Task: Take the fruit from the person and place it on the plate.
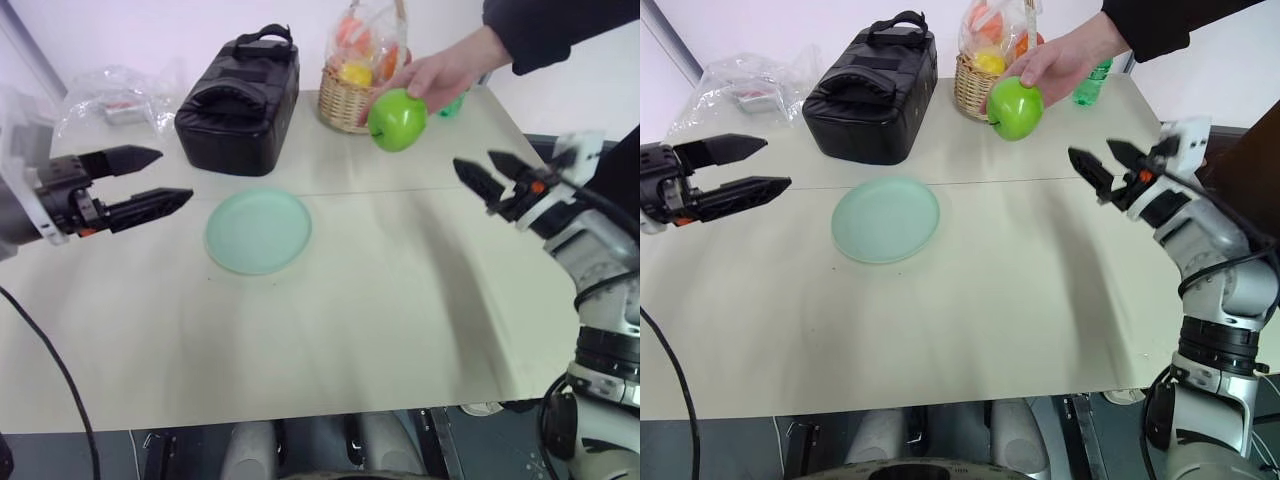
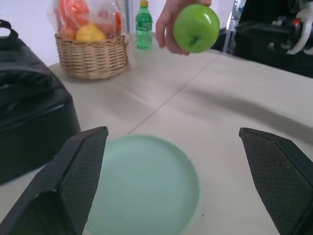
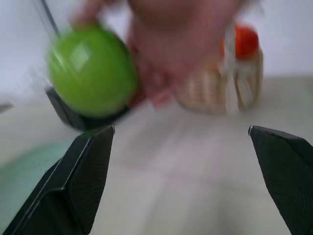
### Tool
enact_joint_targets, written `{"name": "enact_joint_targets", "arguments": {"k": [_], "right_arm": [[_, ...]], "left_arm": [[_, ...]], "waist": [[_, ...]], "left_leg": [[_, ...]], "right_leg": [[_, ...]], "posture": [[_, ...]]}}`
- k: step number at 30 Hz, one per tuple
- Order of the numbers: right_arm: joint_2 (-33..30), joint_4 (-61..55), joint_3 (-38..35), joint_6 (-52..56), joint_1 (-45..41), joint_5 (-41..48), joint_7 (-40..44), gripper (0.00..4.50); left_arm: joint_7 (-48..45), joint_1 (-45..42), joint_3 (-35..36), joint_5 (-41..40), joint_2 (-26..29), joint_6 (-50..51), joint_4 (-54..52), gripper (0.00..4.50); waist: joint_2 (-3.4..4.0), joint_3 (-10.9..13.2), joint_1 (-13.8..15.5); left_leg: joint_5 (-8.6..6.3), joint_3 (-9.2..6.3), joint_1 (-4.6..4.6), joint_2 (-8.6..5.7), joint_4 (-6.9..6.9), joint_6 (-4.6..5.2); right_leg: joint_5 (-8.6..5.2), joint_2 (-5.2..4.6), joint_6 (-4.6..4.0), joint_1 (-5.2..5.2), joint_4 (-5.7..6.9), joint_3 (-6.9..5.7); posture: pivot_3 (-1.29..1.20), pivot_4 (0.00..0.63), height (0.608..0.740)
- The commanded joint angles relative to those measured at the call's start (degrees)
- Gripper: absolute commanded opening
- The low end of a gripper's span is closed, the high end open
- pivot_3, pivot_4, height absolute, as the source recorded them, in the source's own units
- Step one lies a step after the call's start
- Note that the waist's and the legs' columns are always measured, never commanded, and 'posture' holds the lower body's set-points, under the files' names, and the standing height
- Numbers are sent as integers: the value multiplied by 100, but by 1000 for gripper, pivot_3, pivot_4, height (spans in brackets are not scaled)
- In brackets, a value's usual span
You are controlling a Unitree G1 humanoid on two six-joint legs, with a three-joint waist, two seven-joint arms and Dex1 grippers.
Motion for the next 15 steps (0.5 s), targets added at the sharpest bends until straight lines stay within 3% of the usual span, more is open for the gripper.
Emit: {"name": "enact_joint_targets", "arguments": {"k": [1, 15], "right_arm": [[190, -538, -49, 336, -297, 516, -413, 4489], [564, -975, 665, 496, -684, 793, -768, 4489]], "left_arm": [[9, -109, -97, 110, 4, -114, 44, 4500], [281, 33, -95, 139, -257, -109, -147, 4500]], "waist": [[0, 0, -2], [0, 0, 15]], "left_leg": [[0, 0, 0, 0, 0, 0], [0, 1, -3, -1, 2, 0]], "right_leg": [[0, 0, 0, 0, 0, 0], [0, -5, 0, -1, 0, 1]], "posture": [[0, 150, 740], [0, 150, 740]]}}
